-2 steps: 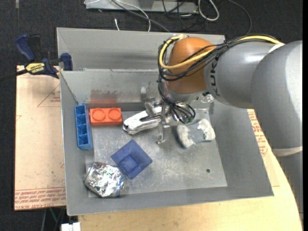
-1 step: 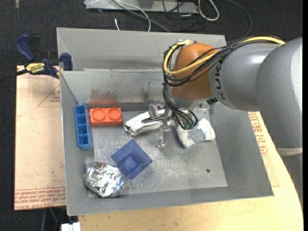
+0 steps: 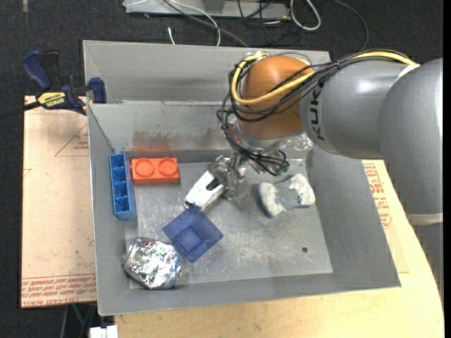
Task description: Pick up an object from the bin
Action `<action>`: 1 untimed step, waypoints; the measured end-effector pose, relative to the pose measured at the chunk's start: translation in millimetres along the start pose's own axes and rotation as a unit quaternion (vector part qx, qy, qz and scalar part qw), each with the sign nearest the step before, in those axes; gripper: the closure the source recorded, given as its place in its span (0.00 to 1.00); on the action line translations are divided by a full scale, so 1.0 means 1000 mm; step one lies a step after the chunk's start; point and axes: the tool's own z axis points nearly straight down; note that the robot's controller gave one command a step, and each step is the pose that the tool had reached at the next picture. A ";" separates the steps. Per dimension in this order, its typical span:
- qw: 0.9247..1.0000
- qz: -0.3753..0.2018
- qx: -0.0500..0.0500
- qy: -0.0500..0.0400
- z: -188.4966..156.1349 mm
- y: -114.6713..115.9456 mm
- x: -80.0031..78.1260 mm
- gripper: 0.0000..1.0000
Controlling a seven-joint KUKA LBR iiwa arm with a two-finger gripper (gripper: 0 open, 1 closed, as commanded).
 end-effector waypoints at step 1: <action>1.000 0.000 0.000 0.000 0.000 0.000 0.000 1.00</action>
Offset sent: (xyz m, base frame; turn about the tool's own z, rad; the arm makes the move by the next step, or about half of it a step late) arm 0.0001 0.0001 0.1005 -0.0001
